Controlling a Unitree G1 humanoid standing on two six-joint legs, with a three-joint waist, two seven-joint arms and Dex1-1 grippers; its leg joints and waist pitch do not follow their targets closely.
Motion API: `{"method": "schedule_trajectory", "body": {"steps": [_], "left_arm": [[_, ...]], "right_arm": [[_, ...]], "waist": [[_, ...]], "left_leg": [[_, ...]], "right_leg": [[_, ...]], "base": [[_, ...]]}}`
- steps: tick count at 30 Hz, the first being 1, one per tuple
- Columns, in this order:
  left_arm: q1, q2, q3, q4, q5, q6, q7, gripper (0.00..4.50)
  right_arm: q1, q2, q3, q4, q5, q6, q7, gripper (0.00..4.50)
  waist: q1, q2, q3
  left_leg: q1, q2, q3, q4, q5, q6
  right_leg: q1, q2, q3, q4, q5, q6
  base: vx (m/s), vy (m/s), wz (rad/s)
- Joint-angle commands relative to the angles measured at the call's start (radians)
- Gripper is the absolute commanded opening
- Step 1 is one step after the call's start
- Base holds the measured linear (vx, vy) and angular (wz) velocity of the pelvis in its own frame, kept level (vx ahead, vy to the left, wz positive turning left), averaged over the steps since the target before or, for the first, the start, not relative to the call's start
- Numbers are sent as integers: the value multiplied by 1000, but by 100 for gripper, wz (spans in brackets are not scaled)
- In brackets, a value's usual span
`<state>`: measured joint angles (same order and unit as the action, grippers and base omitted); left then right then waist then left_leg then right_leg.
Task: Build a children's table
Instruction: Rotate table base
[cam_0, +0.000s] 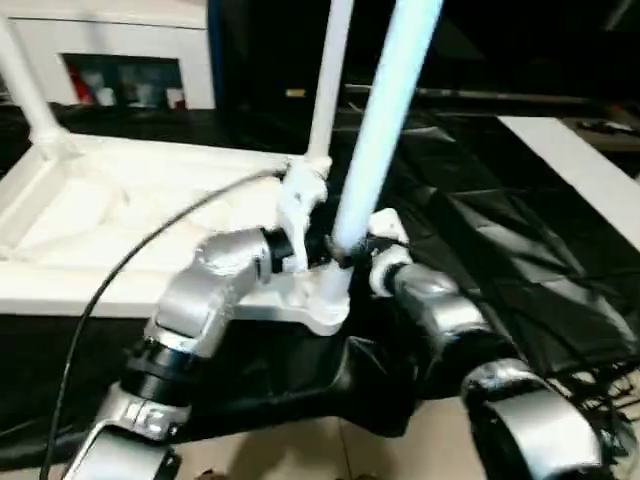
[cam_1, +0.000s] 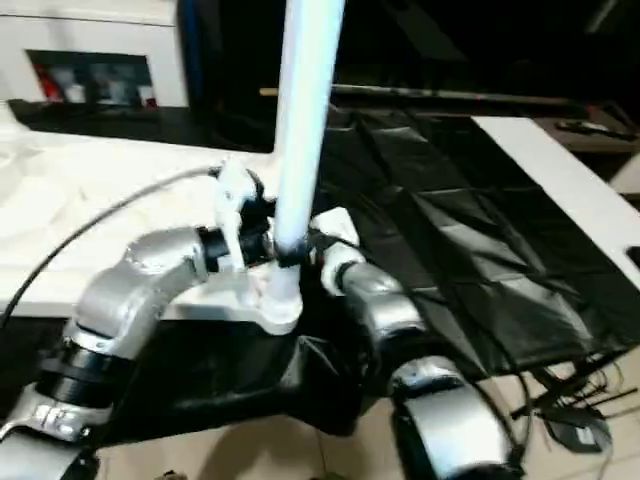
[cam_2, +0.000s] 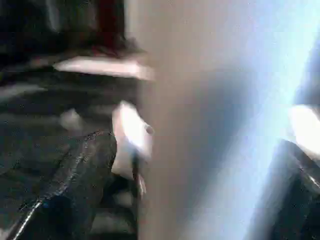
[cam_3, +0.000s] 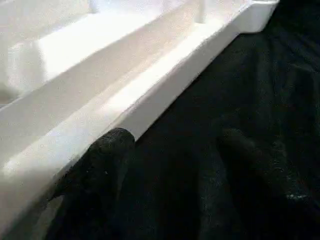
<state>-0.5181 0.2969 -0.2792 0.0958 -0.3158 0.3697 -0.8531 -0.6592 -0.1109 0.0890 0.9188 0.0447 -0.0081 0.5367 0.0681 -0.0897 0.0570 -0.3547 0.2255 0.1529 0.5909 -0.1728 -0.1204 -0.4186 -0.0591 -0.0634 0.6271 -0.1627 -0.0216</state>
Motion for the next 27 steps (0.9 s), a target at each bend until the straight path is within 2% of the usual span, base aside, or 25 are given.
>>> {"method": "schedule_trajectory", "body": {"steps": [1,2,3,4,6,7,8,9,11,12,13,15,17,19,22,24,27], "left_arm": [[17,33,-40,3,24,-11,-70,446],[24,59,-58,4,34,-8,-98,446],[31,87,-74,7,45,-7,-129,446],[34,97,-81,11,51,-10,-142,446],[33,121,-95,35,82,-31,-158,446],[29,135,-104,54,102,-48,-170,418],[20,160,-120,81,135,-77,-187,411],[6,190,-141,111,171,-110,-207,411],[0,201,-148,120,183,-121,-215,405],[-6,211,-156,129,195,-129,-222,405],[-13,221,-163,137,206,-133,-230,372],[-24,241,-174,149,226,-135,-251,368],[-36,259,-179,178,253,-155,-268,332],[-40,267,-178,195,262,-163,-271,324],[-43,276,-160,220,269,-171,-265,301],[-43,279,-151,225,267,-172,-265,279],[-46,289,-137,245,270,-183,-267,260]], "right_arm": [[28,-50,10,-61,-6,5,63,306],[47,-77,19,-94,-10,7,92,306],[67,-106,27,-130,-11,12,123,306],[75,-117,30,-145,-11,13,137,306],[101,-156,38,-193,-11,17,182,306],[116,-179,42,-223,-8,22,212,306],[143,-215,46,-278,-1,37,264,306],[172,-256,53,-342,11,60,325,306],[184,-272,56,-371,16,73,345,306],[194,-287,60,-397,23,84,366,306],[205,-302,63,-426,32,98,388,306],[227,-336,71,-492,53,130,438,306],[256,-367,76,-573,69,173,483,306],[271,-383,78,-615,82,197,508,306],[295,-407,82,-686,104,242,547,306],[303,-414,84,-707,112,259,557,306],[315,-423,88,-739,122,287,568,306]], "waist": [[8,26,-68],[8,33,-68],[9,35,-66],[9,31,-65],[13,32,-62],[16,32,-61],[18,26,-58],[21,29,-59],[24,28,-59],[21,28,-58],[22,28,-60],[22,27,-61],[20,27,-60],[24,25,-61],[25,22,-59],[25,19,-58],[27,19,-59]], "left_leg": [[1,-1,16,-68,-249,-11],[0,-3,14,-69,-245,-12],[2,-4,15,-69,-258,-12],[2,-2,17,-70,-267,-10],[4,-3,16,-69,-288,-9],[2,-6,16,-69,-287,-7],[3,-7,17,-70,-292,4],[4,-5,16,-70,-287,7],[3,-5,15,-70,-277,11],[3,-5,15,-71,-275,9],[3,-4,14,-70,-275,7],[3,-2,14,-70,-268,11],[-1,-2,13,-71,-270,12],[4,-3,15,-68,-268,14],[-1,-3,13,-70,-263,18],[1,-4,14,-68,-269,17],[1,-2,14,-68,-261,17]], "right_leg": [[60,-55,41,-77,-236,-150],[61,-53,41,-72,-229,-154],[59,-53,41,-76,-247,-157],[60,-54,42,-80,-264,-155],[58,-55,42,-85,-319,-148],[59,-54,41,-87,-334,-142],[59,-51,40,-95,-371,-124],[58,-55,42,-94,-383,-113],[59,-55,42,-95,-398,-98],[57,-54,41,-95,-403,-102],[58,-55,41,-93,-400,-104],[57,-55,41,-91,-374,-117],[59,-58,40,-90,-380,-122],[57,-57,40,-93,-384,-115],[59,-57,39,-95,-405,-102],[54,-60,37,-99,-453,-88],[52,-60,39,-98,-441,-92]], "base": [[0,0,0],[0,0,0],[0,0,0],[0,0,0],[0,0,0],[0,0,0],[0,0,0],[0,0,0],[0,0,0],[0,0,0],[0,0,0],[0,0,0],[0,0,0],[0,0,0],[0,0,0],[0,0,0],[0,0,0]]}}
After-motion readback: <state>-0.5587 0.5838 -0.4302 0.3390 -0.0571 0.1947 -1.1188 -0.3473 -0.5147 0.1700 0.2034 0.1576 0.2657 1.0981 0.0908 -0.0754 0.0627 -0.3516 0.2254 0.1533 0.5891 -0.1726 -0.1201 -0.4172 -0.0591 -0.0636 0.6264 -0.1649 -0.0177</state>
